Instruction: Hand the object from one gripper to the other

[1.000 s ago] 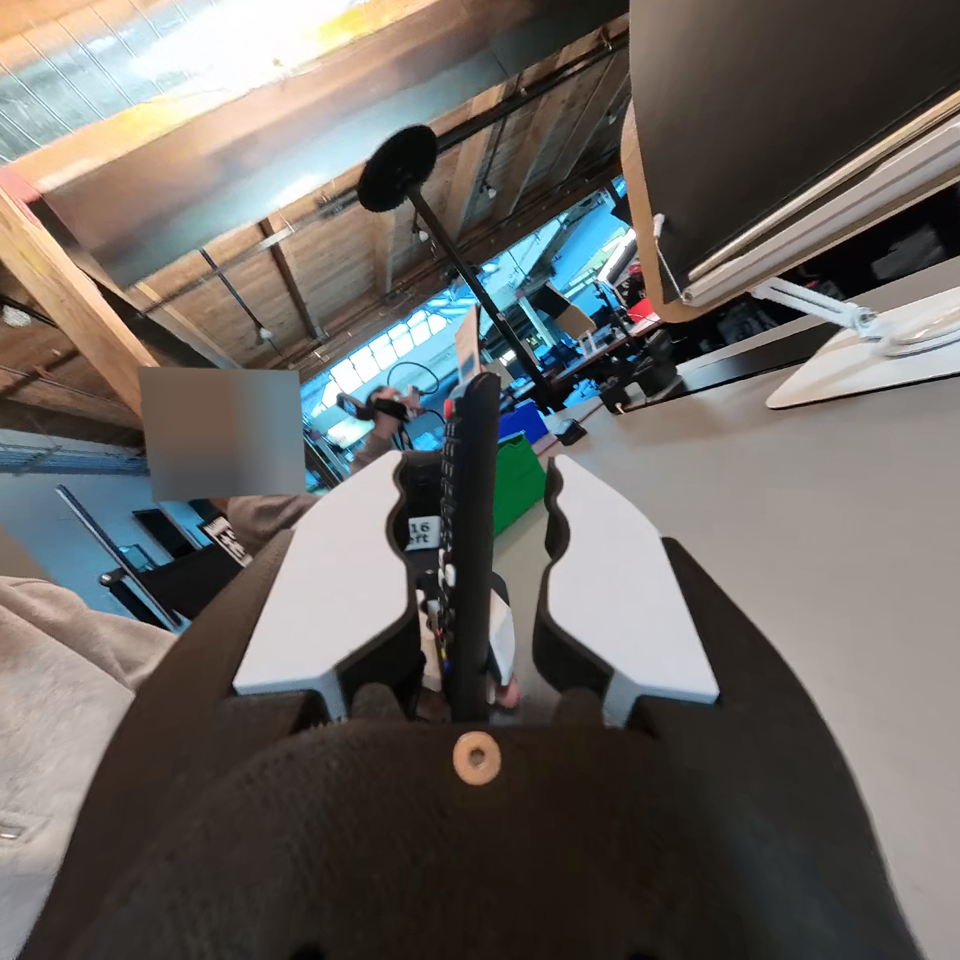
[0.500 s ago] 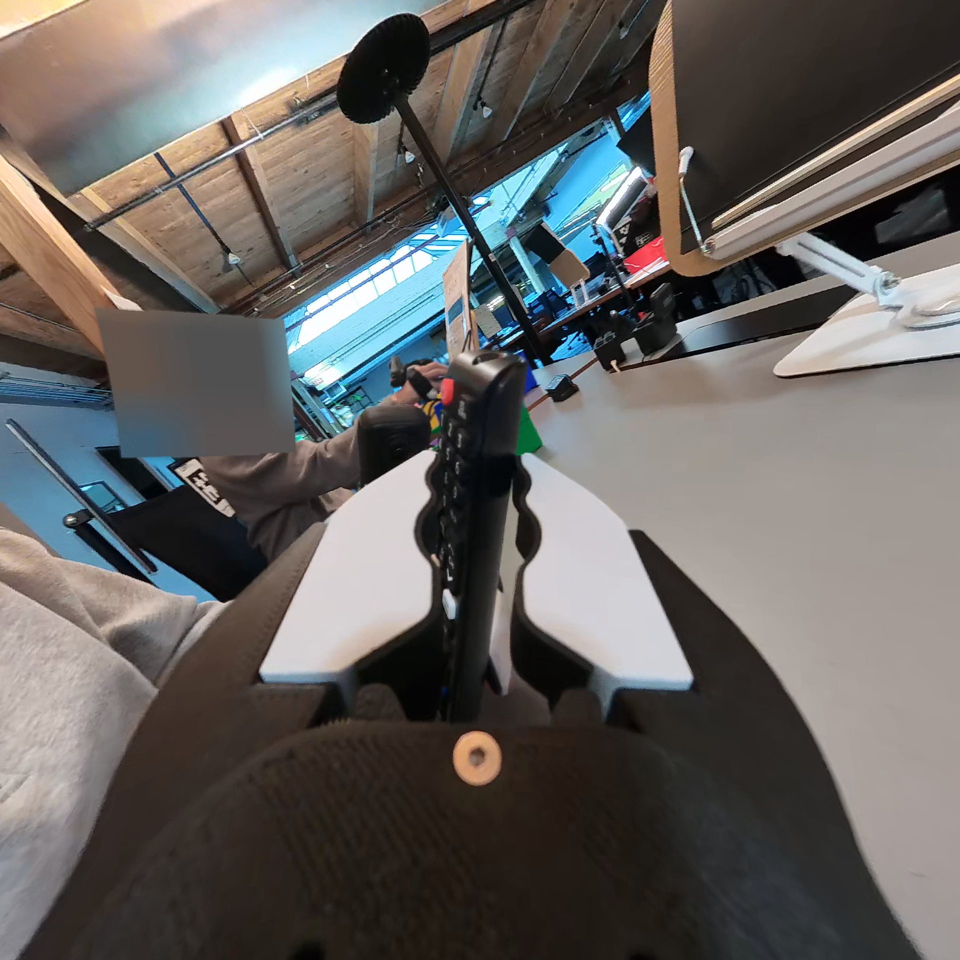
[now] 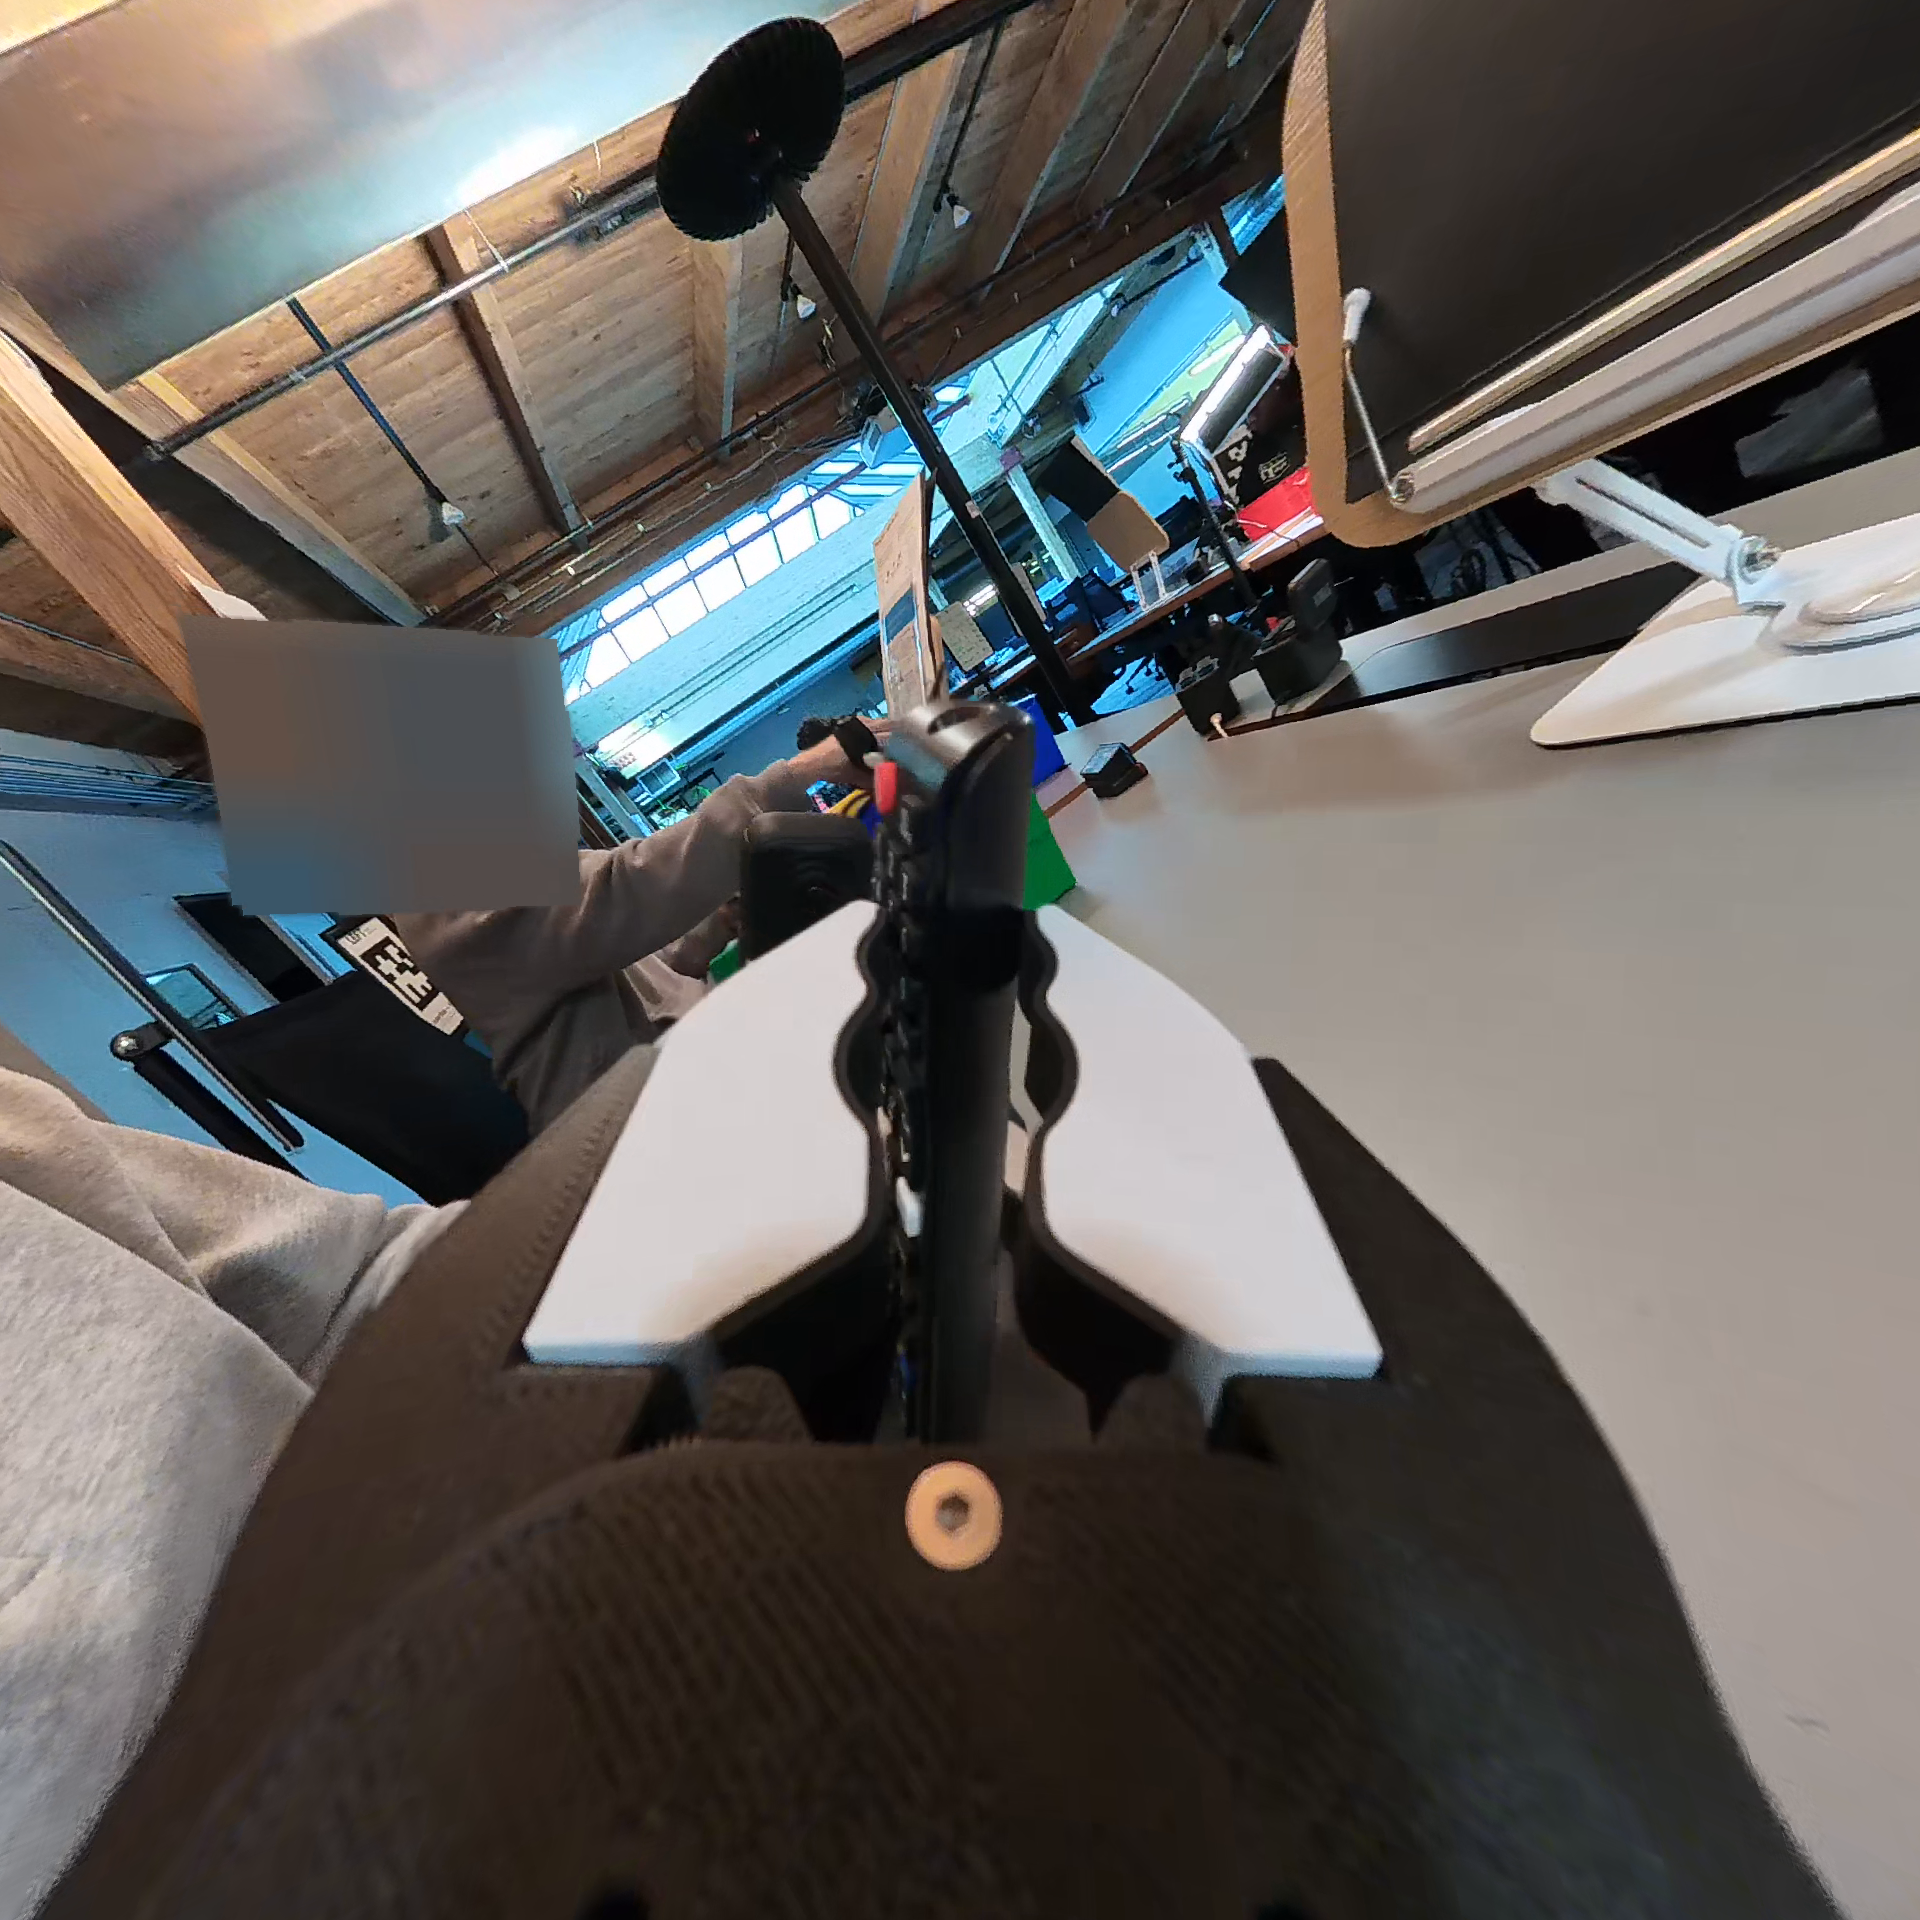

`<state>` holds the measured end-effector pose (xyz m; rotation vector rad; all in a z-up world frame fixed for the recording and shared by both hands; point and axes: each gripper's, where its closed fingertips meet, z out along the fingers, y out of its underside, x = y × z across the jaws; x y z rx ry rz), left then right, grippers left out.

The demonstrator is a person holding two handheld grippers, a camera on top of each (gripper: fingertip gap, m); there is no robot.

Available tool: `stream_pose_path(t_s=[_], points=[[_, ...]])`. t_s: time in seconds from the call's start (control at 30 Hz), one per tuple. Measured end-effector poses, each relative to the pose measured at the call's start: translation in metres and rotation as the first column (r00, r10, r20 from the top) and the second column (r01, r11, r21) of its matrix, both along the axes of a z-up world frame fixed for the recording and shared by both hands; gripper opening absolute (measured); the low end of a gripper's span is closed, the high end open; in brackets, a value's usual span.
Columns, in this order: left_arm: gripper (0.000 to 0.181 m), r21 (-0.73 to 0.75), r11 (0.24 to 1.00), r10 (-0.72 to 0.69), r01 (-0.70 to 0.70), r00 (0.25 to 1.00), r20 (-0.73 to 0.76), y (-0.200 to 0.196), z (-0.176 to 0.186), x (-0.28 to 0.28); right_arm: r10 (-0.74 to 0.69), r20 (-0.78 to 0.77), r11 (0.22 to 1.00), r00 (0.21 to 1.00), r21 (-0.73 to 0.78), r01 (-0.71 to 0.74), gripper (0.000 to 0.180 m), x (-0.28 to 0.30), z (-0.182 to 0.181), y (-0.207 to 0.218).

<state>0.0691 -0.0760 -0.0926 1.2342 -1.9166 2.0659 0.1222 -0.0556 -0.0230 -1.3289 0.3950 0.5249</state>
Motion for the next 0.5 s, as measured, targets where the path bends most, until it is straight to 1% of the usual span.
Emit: stream_pose_path(t_s=[0.27, 0.37, 0.5], points=[[0.062, 0.046, 0.998, 0.043, -0.045, 0.997, 0.058, 0.0051, 0.0024, 0.0033, -0.014, 0.031, 0.999, 0.999, -0.039, 0.015, 0.024, -0.0005, -0.0047, 0.0025], [0.062, 0.034, 0.999, 0.036, -0.038, 0.998, 0.061, 0.0052, 0.0036, 0.0026, 0.000, 0.029, 1.000, 1.000, -0.027, 0.000, 0.024, -0.0026, -0.0032, 0.0023], [0.061, -0.017, 1.000, 0.013, -0.012, 0.998, 0.059, 0.0068, 0.0095, 0.0004, 0.020, 0.028, 1.000, 0.999, -0.014, -0.020, 0.024, -0.0054, -0.0014, 0.0018]])
